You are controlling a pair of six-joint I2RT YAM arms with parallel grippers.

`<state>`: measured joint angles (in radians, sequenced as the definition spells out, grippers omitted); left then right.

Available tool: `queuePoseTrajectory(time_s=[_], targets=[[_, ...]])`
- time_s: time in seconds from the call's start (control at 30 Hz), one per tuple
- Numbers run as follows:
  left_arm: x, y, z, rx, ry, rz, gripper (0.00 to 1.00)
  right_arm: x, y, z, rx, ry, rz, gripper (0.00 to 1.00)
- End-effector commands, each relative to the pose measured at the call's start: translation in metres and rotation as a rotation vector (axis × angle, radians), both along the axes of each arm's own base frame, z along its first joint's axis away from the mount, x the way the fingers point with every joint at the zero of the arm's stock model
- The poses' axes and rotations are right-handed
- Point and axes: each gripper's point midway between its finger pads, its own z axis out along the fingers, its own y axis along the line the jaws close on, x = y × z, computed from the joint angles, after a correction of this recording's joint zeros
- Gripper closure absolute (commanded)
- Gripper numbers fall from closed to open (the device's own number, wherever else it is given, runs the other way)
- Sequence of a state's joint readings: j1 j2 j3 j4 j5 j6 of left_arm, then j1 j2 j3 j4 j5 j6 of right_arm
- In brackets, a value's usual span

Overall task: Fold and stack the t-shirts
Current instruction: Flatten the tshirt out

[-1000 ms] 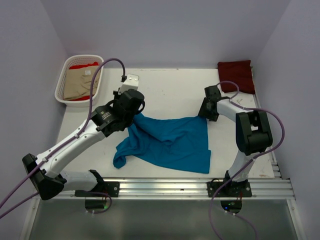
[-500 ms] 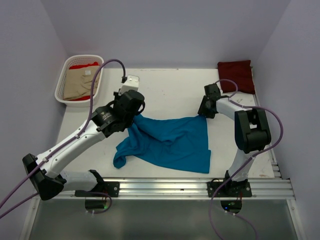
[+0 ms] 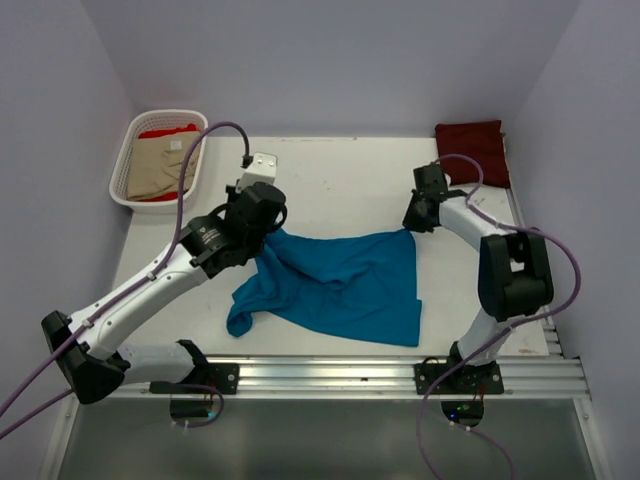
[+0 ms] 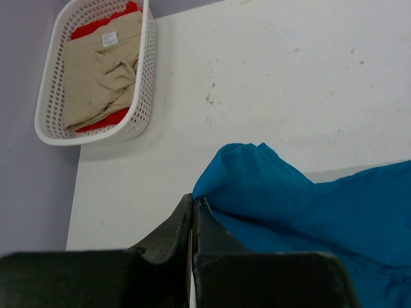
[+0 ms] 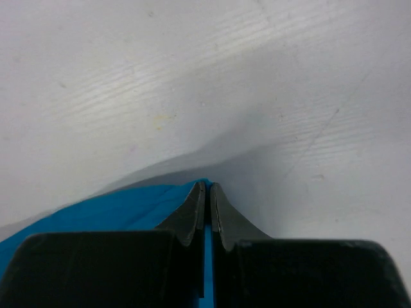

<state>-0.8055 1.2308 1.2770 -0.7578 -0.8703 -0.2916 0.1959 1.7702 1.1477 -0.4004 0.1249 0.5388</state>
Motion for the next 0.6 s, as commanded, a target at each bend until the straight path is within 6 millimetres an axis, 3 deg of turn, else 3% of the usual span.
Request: queuePoseTrajectory(time_s=[0.0,0.13,0.2,0.33,0.43,0.5,0.53,0.57], targets=[[0.004,0.009,0.08,-0.117,-0.207,0.008,1.0,0.012,-0.007,0.112,-0.006,-0.259,-0.008,1.0],[0.002,0.009,0.131,-0.154,-0.3,-0.051,1.0,0.005,-0.007,0.244,0.032,-0.517,0.024,1.0],[-0.001,0.0,0.156,-0.202,-0.334,-0.128,1.0,-0.013,-0.011,0.308,0.027,-0.643,0.046,1.0],[-0.011,-0.001,0.202,-0.264,-0.419,-0.204,1.0,-0.052,-0.019,0.386,0.027,-0.808,0.066,1.0],[-0.022,0.003,0.238,-0.282,-0.492,-0.261,1.0,-0.086,-0.024,0.43,0.031,-0.918,0.091,1.0],[-0.034,0.006,0.263,-0.312,-0.553,-0.313,1.0,-0.101,-0.025,0.444,0.031,-0.958,0.11,1.0],[-0.045,0.007,0.278,-0.343,-0.593,-0.363,1.0,-0.121,-0.023,0.459,0.04,-1.0,0.147,1.0],[-0.05,0.007,0.281,-0.351,-0.6,-0.385,1.0,-0.122,-0.021,0.459,0.041,-1.001,0.162,1.0]])
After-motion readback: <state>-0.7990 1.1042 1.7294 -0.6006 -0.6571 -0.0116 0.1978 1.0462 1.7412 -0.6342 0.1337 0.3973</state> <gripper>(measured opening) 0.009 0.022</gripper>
